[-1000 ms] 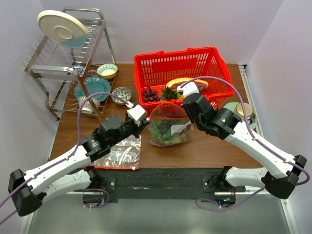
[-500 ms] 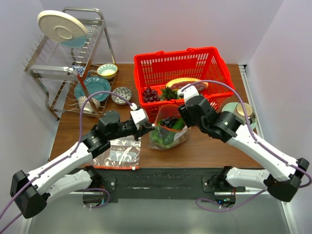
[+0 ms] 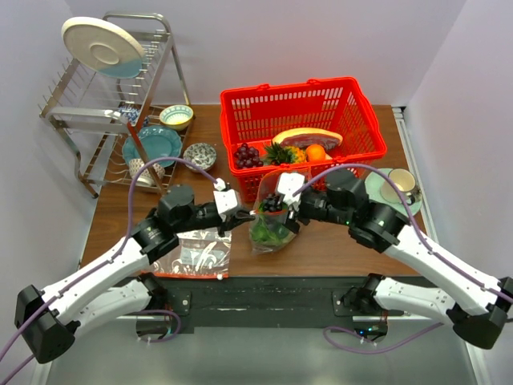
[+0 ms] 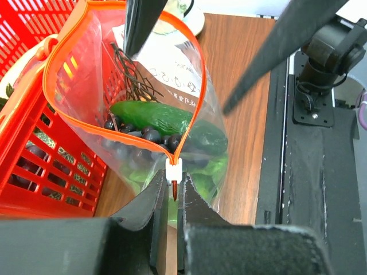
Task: Place the food in the zip-top bag and seal the zipper
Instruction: Zip the zipper food storage bag at the center of the board.
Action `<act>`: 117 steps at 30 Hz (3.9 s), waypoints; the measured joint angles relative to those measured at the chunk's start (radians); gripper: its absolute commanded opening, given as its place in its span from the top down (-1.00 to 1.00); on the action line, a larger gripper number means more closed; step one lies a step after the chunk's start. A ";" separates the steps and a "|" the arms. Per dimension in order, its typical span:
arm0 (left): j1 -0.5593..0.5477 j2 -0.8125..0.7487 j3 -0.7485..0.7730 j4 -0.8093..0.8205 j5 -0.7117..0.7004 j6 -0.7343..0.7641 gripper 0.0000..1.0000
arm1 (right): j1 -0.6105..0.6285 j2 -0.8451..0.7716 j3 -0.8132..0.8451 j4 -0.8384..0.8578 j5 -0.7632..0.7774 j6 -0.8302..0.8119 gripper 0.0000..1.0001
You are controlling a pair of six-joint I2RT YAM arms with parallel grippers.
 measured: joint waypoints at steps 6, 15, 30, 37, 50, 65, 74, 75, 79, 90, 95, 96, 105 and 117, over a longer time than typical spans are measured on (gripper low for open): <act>0.000 -0.010 0.000 -0.039 0.009 0.053 1.00 | 0.000 0.127 0.066 -0.013 -0.199 -0.163 -0.37; 0.000 -0.012 0.019 -0.121 0.003 0.115 1.00 | 0.000 0.243 0.192 -0.092 -0.340 -0.307 -0.41; 0.000 -0.066 0.072 -0.227 -0.039 0.171 1.00 | 0.000 0.400 0.292 -0.236 -0.407 -0.454 -0.27; 0.000 -0.079 0.106 -0.270 -0.040 0.181 1.00 | 0.000 0.414 0.309 -0.238 -0.406 -0.469 0.39; 0.000 -0.091 0.108 -0.281 -0.042 0.171 0.21 | 0.000 0.425 0.340 -0.287 -0.402 -0.467 1.00; 0.000 -0.112 0.052 -0.201 -0.046 0.120 0.44 | 0.000 0.383 0.327 -0.259 -0.373 -0.428 1.00; 0.000 -0.103 0.034 -0.171 -0.069 0.090 0.71 | 0.000 0.363 0.297 -0.241 -0.372 -0.421 1.00; 0.000 -0.103 0.034 -0.167 -0.074 0.084 0.60 | 0.000 0.361 0.296 -0.239 -0.372 -0.420 1.00; 0.000 -0.096 0.034 -0.150 -0.089 0.067 0.50 | 0.000 0.359 0.294 -0.230 -0.372 -0.414 1.00; 0.000 -0.085 0.034 -0.132 -0.084 0.056 1.00 | 0.000 0.359 0.294 -0.222 -0.371 -0.410 0.92; 0.000 -0.085 0.034 -0.142 -0.082 0.057 1.00 | 0.000 0.358 0.294 -0.212 -0.373 -0.404 0.21; 0.000 -0.085 0.034 -0.143 -0.082 0.058 1.00 | 0.000 0.358 0.294 -0.207 -0.374 -0.403 0.19; 0.000 -0.083 0.038 -0.153 -0.047 0.075 1.00 | 0.000 0.358 0.294 -0.188 -0.396 -0.397 0.27; 0.000 -0.076 0.050 -0.172 -0.051 0.078 1.00 | 0.000 0.359 0.294 -0.185 -0.433 -0.381 1.00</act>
